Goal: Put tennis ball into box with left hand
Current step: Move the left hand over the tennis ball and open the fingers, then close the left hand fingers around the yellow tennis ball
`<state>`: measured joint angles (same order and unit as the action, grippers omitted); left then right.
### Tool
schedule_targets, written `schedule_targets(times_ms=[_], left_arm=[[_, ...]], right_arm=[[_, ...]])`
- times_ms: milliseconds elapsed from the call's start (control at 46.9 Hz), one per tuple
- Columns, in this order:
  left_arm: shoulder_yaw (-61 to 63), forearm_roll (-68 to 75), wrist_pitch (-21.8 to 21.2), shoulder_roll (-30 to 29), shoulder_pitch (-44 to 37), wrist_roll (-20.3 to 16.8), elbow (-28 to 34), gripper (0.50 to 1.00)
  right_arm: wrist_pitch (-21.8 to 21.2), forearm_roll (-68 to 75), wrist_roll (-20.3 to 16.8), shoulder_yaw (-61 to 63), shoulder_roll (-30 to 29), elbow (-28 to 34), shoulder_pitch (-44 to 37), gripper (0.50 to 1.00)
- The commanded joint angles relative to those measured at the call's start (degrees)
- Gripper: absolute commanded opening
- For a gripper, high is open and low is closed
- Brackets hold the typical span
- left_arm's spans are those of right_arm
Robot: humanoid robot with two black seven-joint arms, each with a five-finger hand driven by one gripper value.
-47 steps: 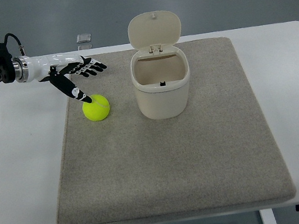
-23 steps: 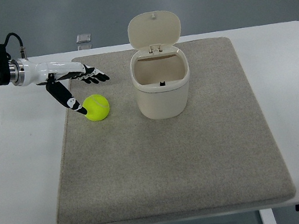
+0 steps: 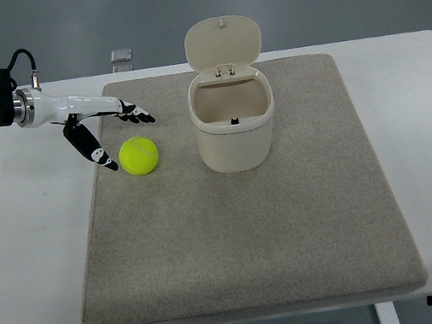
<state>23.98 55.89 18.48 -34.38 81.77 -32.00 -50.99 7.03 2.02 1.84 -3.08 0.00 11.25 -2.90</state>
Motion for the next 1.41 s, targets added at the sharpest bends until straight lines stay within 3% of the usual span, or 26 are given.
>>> schedule_targets(times_ms=[0,491,1386], left_arm=[[0.01,0.01,-0.02,0.01,-0.12,0.01,0.01,0.951],[0.01,-0.07,-4.24,0.89,-3.99,0.01,0.45,0.951],[0.10,0.28,-8.02,3.97,-5.83,0.10,2.03,0.945]], right_arm=[[0.00,0.00,0.00,0.00,0.00,0.00,0.00,0.901],[0.00,0.00,0.00,0.00,0.00,0.00,0.00,0.901],[0.00,0.00,0.00,0.00,0.00,0.00,0.00,0.901]])
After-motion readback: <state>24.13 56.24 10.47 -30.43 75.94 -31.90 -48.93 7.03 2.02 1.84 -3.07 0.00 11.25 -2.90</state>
